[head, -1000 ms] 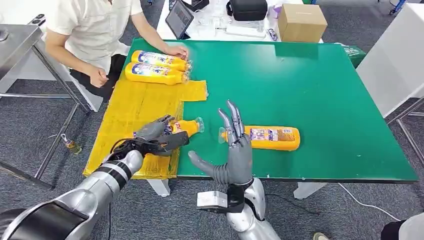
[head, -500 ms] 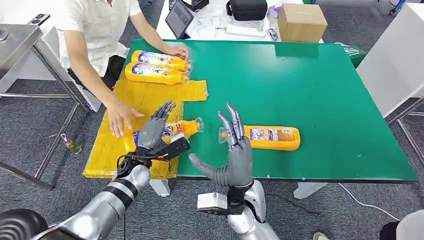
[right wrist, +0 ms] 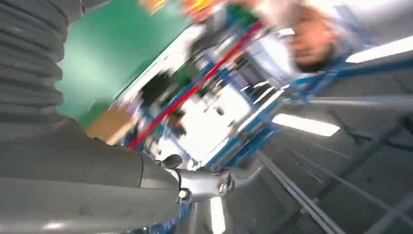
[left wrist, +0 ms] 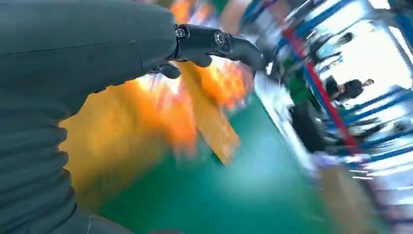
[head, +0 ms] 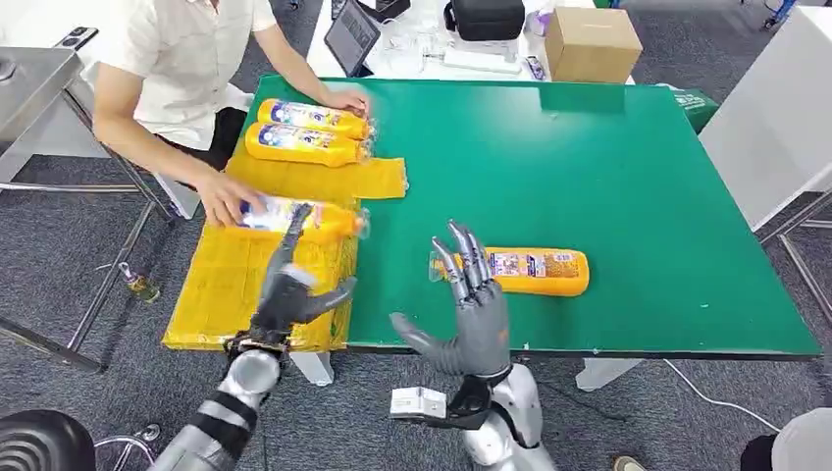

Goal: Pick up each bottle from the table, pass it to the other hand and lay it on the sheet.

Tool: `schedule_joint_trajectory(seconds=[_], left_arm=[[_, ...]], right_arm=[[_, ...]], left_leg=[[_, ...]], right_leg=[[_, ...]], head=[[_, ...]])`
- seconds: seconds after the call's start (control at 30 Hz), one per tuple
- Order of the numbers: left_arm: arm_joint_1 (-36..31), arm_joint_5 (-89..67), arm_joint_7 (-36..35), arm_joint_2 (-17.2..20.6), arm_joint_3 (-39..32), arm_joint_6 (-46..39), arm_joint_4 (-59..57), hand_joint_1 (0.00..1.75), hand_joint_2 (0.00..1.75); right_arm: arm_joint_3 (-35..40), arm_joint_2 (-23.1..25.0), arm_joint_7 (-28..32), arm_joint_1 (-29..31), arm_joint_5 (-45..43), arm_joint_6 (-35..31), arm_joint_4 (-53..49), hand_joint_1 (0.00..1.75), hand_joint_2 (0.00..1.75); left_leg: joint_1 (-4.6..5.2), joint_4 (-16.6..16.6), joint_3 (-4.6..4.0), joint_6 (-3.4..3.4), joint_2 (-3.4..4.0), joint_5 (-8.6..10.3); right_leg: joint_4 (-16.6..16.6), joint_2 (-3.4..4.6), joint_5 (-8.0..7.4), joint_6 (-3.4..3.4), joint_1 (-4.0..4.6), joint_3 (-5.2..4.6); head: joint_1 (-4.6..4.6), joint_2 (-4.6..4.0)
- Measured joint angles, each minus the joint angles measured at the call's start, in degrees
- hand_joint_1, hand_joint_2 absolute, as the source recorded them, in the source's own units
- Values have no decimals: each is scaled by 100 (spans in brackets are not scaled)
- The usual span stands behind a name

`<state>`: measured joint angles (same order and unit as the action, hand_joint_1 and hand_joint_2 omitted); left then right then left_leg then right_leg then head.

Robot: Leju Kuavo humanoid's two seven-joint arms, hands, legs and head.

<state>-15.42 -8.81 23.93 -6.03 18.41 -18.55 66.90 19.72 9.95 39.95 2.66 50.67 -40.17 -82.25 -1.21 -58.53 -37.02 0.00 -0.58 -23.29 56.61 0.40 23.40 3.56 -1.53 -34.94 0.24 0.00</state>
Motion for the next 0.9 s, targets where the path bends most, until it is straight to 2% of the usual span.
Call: schedule_joint_trajectory(seconds=[0.1, 0.23, 0.47, 0.7, 0.9], left_arm=[[609, 1304, -33, 0, -312, 477, 766, 0, 175], [988, 1561, -53, 9, -539, 561, 1312, 0, 175], [1170, 1622, -59, 9, -661, 590, 1666, 0, 175], [1257, 2478, -44, -2, -779, 618, 1742, 0, 175], [1450, 2356, -7, -11, -742, 736, 1970, 0, 175]], right_arm=[[-959, -173, -17, -231, 179, -4, -180, 0, 175], [-1640, -315, -17, -361, 212, -7, -442, 0, 175], [-1994, -385, -15, -433, 278, -7, -614, 0, 175], [-2437, -374, -13, -476, 328, -7, -859, 0, 175], [-2744, -659, -435, -229, 481, -4, 60, 0, 175]], left_leg=[[2, 0, -10, 0, -10, -5], [1, 0, -8, 0, -2, -9], [-3, 1, 0, -3, -1, -3], [-1, 0, -1, -3, -3, -4], [1, 0, -2, -2, -3, -5]], right_leg=[[-2, -3, 4, 1, -3, -2], [-3, -1, 3, 1, -1, -6], [-1, -1, 0, -1, 3, -1], [-1, -2, 1, 0, 0, 2], [-2, -2, 0, 0, 0, 2]], head=[[7, 0], [4, 0], [2, 0], [4, 0], [2, 0]])
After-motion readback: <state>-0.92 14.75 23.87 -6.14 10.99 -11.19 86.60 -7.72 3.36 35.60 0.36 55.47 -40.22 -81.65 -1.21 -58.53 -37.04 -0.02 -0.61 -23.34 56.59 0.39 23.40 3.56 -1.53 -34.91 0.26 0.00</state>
